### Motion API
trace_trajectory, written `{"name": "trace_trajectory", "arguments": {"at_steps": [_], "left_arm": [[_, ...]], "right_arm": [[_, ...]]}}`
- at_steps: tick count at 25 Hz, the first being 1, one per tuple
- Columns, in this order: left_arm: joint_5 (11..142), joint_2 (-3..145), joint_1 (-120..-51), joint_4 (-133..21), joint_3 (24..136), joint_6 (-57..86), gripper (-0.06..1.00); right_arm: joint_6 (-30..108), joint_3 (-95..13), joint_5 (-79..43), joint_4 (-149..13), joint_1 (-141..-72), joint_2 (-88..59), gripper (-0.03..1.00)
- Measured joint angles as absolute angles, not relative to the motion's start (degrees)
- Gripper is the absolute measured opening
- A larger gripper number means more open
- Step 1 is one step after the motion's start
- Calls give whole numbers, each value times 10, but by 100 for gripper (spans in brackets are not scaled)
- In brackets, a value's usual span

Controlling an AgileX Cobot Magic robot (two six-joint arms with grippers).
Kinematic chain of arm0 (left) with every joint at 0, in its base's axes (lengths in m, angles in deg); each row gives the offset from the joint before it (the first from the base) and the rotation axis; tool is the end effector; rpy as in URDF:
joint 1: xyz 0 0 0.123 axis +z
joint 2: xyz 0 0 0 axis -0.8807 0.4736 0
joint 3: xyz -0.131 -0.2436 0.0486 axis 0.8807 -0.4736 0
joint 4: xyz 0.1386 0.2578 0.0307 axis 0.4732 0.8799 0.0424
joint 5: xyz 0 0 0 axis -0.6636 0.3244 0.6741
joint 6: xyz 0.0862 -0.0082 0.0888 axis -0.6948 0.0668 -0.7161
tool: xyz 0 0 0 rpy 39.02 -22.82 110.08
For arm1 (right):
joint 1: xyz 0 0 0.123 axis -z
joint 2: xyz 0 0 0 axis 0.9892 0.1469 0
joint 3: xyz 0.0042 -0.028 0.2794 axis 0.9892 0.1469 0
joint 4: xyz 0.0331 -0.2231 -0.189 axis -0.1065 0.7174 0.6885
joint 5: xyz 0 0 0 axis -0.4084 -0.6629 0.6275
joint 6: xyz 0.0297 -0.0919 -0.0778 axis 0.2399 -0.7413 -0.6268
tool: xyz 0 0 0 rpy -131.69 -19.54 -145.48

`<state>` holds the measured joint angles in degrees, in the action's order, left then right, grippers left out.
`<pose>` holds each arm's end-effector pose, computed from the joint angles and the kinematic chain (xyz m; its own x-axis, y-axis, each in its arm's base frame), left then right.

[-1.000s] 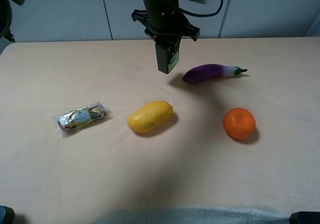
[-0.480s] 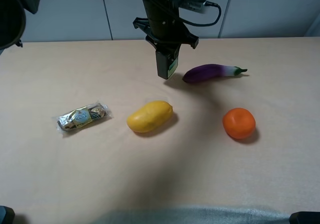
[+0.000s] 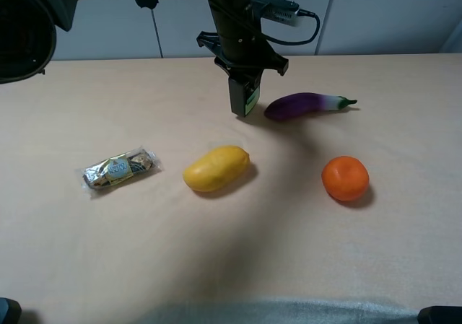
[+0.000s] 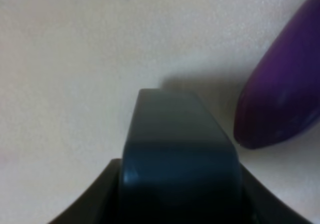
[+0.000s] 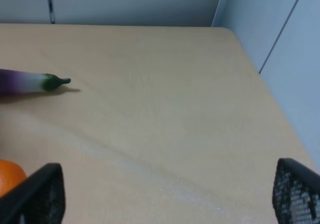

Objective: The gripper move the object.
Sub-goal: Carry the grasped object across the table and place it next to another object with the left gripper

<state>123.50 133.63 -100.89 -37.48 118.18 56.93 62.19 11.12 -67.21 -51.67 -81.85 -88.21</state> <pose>0.4478 -0.3539 0.1301 -0.7467 0.4956 -0.4436 0.5439 0.8389 0.0215 0.0680 -0.0148 0.2859 -0.4261 -0.0694 -0.9020 0.0774 0.9906 -0.1128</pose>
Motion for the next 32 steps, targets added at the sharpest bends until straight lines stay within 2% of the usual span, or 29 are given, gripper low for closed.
{"name": "trace_trajectory", "arguments": {"at_steps": [32], "left_arm": [[1228, 1337, -1009, -375, 1182, 570, 48]], "right_arm": [[622, 111, -672, -517, -819, -882, 63]]}}
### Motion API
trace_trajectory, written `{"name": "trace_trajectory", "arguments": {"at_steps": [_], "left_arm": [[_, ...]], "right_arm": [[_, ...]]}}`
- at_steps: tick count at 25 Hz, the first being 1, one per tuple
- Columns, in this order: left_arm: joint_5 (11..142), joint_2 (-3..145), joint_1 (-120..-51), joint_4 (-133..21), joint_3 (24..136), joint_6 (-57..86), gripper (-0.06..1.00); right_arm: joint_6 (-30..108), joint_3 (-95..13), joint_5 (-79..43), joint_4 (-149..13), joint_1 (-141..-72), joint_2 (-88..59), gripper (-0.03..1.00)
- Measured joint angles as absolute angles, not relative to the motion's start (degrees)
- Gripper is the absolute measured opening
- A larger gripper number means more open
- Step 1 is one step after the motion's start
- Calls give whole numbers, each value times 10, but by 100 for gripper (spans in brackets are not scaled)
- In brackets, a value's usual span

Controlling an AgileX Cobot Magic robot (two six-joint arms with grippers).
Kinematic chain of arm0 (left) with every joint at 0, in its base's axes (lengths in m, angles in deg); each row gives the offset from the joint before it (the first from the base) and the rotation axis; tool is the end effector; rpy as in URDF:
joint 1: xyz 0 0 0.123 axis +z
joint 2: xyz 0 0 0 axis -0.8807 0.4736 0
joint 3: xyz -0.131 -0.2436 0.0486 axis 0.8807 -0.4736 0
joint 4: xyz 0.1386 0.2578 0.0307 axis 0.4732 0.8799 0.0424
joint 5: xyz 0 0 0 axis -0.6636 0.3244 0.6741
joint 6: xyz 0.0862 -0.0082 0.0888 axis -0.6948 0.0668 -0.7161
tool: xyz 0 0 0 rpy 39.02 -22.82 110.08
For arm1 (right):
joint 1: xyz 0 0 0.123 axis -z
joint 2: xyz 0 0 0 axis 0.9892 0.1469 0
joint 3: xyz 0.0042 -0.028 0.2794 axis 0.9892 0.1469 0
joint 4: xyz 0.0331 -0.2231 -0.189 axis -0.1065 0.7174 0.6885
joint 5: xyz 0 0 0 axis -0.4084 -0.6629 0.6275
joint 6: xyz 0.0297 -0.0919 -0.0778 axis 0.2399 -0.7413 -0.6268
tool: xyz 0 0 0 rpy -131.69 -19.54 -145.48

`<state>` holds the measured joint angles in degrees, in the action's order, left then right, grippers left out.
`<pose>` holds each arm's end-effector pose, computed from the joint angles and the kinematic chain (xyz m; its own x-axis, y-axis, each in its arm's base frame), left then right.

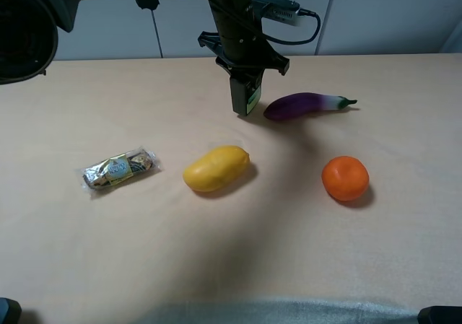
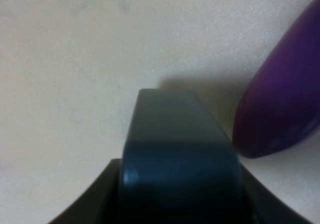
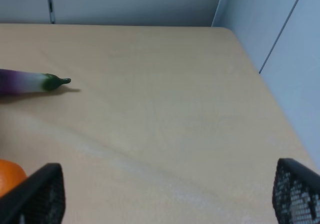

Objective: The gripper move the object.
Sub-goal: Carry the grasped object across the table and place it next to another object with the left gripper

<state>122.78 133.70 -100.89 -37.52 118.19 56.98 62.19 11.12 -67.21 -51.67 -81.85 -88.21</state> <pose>0.4488 -0.3549 0.1302 -0.7430 0.4919 -0.4538 0.5439 0.8390 0.0189 0.0680 -0.0148 0.2859 -0.4261 -0.0694 -0.9020 0.0774 0.9906 -0.1128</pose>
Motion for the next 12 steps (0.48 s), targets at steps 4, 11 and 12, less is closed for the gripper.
{"name": "trace_trajectory", "arguments": {"at_steps": [4, 11, 12], "left_arm": [[1227, 1337, -1009, -375, 1182, 570, 49], [1215, 1337, -1009, -375, 1182, 570, 61], [1215, 1337, -1009, -375, 1182, 570, 62]], "right_arm": [[622, 111, -672, -517, -819, -882, 63], [622, 111, -672, -517, -819, -882, 63], [622, 111, -672, -517, -819, -882, 63]]}}
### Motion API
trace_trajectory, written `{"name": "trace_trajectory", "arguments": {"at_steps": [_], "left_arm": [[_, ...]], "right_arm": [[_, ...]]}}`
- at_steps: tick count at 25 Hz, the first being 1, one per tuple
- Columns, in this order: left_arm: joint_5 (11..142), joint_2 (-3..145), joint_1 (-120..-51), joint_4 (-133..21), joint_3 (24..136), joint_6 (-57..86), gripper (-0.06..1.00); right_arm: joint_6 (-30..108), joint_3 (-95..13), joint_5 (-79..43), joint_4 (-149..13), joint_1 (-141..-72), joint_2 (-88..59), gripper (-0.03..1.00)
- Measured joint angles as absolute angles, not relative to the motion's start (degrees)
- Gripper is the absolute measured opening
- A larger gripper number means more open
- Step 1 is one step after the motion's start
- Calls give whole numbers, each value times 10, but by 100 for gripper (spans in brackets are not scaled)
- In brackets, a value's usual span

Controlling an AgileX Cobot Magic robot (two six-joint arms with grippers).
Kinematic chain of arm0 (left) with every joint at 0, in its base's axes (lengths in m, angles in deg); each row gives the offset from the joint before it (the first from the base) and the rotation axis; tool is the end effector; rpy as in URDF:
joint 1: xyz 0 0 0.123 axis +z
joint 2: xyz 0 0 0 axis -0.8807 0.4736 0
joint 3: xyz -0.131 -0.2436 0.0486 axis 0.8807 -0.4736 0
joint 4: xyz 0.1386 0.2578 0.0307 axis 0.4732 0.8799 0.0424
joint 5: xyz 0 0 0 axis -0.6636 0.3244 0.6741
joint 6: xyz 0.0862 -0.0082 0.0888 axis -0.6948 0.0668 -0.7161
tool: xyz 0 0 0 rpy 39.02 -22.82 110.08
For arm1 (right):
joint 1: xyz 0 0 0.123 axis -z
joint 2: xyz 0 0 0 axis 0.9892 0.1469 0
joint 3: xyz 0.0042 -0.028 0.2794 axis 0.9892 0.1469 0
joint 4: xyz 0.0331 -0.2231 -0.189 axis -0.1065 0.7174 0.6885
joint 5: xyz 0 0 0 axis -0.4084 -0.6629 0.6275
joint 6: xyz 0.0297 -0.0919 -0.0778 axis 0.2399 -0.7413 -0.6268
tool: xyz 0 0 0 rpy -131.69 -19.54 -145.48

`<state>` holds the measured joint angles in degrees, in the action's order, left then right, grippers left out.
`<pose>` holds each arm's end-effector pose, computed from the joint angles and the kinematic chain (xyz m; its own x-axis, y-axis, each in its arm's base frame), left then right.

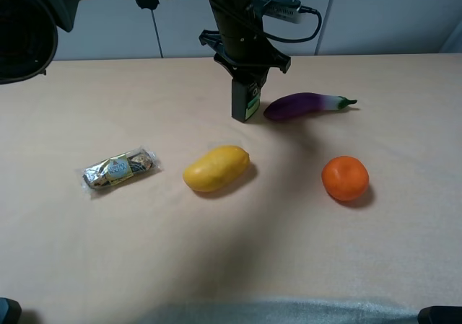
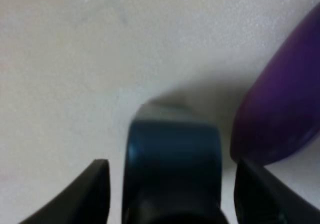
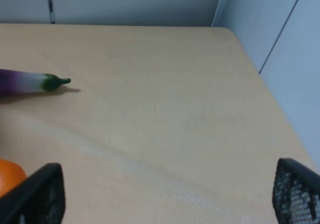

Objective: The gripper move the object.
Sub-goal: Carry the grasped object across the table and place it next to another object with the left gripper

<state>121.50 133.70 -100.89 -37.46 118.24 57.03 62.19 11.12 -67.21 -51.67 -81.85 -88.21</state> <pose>0.4508 -0.3566 0.1317 -0.7340 0.4862 -0.4742 0.5447 0.8385 0.0166 0.0680 -0.0148 0.2859 -0.4261 -0.0694 -0.9020 0.0774 0.9906 -0.1128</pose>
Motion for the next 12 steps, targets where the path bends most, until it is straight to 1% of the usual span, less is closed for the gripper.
{"name": "trace_trajectory", "arguments": {"at_steps": [12], "left_arm": [[1219, 1337, -1009, -375, 1182, 571, 76]], "right_arm": [[622, 111, -672, -517, -819, -882, 63]]}}
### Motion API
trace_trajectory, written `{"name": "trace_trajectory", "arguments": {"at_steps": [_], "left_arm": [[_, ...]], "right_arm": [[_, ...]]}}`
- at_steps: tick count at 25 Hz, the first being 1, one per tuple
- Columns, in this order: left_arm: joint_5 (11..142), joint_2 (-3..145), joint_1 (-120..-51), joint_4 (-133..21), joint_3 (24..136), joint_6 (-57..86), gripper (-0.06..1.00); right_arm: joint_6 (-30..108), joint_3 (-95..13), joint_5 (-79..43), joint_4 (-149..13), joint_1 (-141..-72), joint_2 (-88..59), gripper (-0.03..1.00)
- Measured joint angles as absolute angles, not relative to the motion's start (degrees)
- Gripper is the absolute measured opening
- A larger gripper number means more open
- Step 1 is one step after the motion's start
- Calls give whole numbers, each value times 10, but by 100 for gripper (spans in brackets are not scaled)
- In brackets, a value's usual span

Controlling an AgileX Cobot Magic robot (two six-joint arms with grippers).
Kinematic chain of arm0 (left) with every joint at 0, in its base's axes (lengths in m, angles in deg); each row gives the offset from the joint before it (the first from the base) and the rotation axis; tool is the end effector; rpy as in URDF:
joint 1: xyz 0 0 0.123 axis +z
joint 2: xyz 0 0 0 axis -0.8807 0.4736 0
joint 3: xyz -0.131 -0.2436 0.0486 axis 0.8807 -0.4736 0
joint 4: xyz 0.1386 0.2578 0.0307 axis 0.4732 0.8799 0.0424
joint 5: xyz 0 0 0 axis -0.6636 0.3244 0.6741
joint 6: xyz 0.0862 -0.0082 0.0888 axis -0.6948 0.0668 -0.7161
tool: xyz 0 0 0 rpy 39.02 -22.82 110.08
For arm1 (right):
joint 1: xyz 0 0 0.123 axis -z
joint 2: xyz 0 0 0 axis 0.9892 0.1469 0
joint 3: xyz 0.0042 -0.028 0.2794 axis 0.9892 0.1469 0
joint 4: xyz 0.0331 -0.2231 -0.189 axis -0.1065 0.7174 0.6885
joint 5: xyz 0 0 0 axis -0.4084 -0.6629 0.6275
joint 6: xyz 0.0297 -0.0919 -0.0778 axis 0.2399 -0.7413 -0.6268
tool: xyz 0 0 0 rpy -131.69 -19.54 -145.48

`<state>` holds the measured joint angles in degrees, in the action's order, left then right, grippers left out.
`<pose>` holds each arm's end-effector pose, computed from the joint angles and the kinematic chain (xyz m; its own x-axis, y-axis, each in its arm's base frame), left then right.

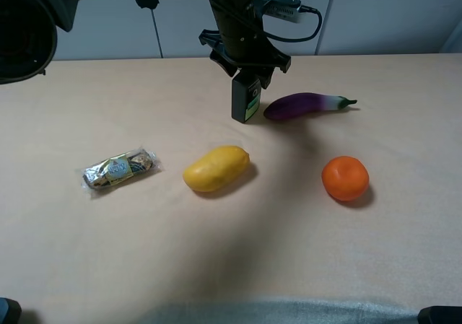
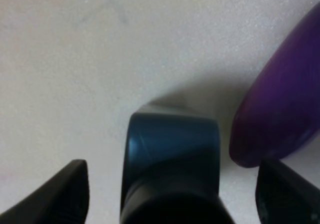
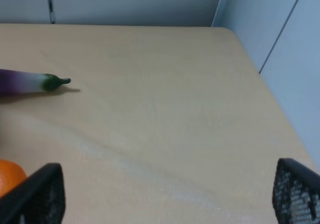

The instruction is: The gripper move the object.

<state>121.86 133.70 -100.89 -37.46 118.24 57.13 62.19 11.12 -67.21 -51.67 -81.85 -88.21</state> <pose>0.4503 -0.3561 0.1314 -0.7374 0.4862 -0.4688 0.5430 0.8396 0.0166 0.0680 -0.0148 0.2859 -0.4261 -0.0694 -0.9020 0.0774 0.9906 -0.1128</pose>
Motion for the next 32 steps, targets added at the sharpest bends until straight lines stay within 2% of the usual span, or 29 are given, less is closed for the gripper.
{"name": "trace_trajectory", "arguments": {"at_steps": [16, 32], "left_arm": [[1263, 1334, -1009, -375, 1214, 573, 77], [1340, 1220, -1009, -343, 1222, 574, 77]], "right_arm": [[622, 111, -672, -517, -819, -882, 63], [622, 111, -672, -517, -819, -882, 63]]}}
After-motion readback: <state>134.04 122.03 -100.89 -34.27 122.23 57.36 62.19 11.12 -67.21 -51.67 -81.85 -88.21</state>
